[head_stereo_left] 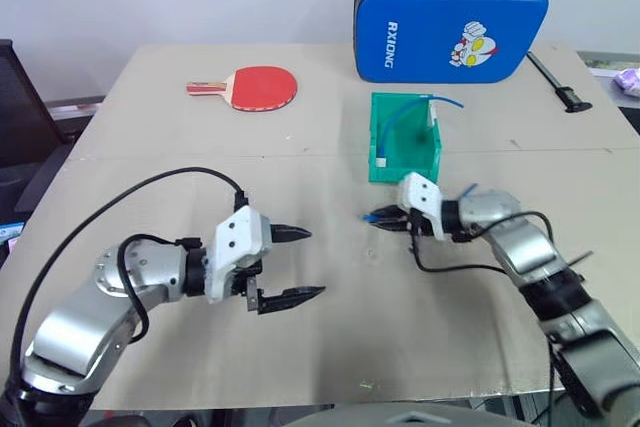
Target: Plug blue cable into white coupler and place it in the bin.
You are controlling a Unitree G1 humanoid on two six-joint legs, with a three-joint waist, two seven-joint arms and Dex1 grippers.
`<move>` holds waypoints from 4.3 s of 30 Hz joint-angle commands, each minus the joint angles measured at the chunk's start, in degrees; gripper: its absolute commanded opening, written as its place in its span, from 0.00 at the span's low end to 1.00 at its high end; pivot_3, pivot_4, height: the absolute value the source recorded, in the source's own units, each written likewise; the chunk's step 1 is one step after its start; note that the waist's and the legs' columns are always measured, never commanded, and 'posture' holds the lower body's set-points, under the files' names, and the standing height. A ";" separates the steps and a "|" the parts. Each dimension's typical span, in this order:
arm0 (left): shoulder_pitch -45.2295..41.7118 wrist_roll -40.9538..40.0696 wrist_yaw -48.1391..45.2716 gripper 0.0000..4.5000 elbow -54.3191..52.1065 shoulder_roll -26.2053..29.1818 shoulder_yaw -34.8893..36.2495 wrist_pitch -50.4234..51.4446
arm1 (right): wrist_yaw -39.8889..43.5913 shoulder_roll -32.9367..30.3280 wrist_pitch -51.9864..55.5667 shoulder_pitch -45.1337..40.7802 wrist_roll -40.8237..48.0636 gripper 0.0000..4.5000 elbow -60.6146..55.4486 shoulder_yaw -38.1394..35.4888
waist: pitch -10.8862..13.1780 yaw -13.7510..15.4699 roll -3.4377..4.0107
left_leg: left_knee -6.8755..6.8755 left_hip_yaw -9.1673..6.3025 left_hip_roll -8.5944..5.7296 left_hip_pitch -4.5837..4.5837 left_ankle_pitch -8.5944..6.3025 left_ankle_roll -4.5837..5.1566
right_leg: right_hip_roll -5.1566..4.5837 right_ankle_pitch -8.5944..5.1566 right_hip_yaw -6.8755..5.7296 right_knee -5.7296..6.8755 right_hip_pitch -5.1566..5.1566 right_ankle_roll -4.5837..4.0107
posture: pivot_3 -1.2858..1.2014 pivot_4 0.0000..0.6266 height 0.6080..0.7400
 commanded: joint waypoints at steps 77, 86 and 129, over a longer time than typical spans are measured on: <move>-40.92 -14.25 -7.62 0.00 30.03 -34.92 -10.12 27.61 | -39.17 -3.74 31.88 26.38 76.56 0.01 -44.59 -31.92 | -0.04 -0.04 -0.02 | 0.83 -0.39 -0.14 -0.67 0.00 0.05 | 0.06 0.12 0.03 0.31 -0.21 0.24 | 0.52 0.24 1.00; -38.96 -13.38 -2.60 0.46 23.22 -32.28 -9.43 25.40 | -38.77 -5.21 30.82 25.06 77.12 0.00 -41.88 -33.95 | -0.04 -0.04 -0.02 | 0.83 -0.38 -0.14 -0.69 0.00 0.05 | 0.04 0.12 0.06 0.27 -0.22 0.24 | 0.52 0.24 1.00; 8.66 25.73 38.09 0.46 24.88 -37.59 1.64 -28.64 | -34.45 1.62 23.05 18.25 54.55 0.00 -32.58 -32.46 | -0.17 1.39 0.19 | 0.68 -0.08 0.07 -0.67 0.03 0.13 | -0.18 0.19 -0.15 0.12 -0.18 0.15 | 0.52 0.24 1.00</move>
